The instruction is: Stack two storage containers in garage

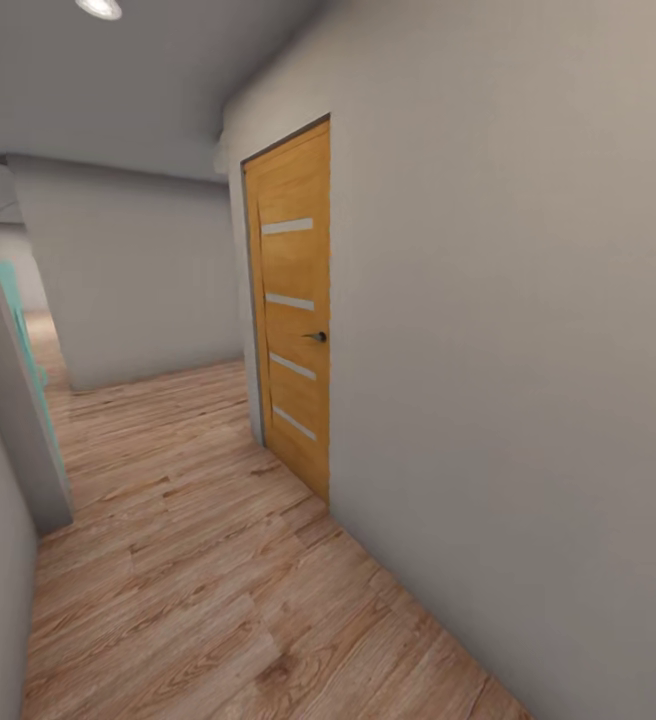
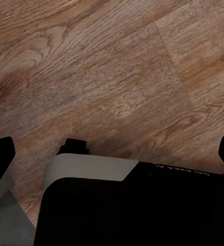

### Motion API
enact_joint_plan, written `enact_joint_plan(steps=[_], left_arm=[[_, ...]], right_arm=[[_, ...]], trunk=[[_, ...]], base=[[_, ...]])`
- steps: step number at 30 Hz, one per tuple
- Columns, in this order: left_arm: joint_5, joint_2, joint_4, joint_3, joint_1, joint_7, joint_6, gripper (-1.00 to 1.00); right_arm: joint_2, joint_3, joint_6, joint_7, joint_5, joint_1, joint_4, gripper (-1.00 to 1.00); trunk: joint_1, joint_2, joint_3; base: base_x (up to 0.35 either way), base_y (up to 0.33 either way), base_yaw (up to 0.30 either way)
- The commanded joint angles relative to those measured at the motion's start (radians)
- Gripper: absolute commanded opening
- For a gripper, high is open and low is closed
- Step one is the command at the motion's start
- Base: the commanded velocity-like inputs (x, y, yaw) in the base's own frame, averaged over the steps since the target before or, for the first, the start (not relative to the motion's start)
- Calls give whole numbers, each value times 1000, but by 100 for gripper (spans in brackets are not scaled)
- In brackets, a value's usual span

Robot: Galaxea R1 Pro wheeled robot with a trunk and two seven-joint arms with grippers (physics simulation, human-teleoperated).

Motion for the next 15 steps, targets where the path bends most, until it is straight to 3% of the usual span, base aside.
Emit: enact_joint_plan(steps=[1, 11, 15], left_arm=[[9, 0, 2, -9, -1, -1, -4, 100], [14, 6, 6, -9, -1, -1, -4, 100], [14, 6, 7, -8, -1, 0, -4, 100]], right_arm=[[0, 8, -6, -1, -7, -1, 3, 100], [3, 8, -4, -1, -8, -1, 3, 100], [1, 8, -5, -1, -9, -1, 3, 100]], trunk=[[0, -1, -1], [0, -1, -1], [0, -1, -1]], base=[[153, 0, 0], [289, 0, 0], [318, 0, 116]])
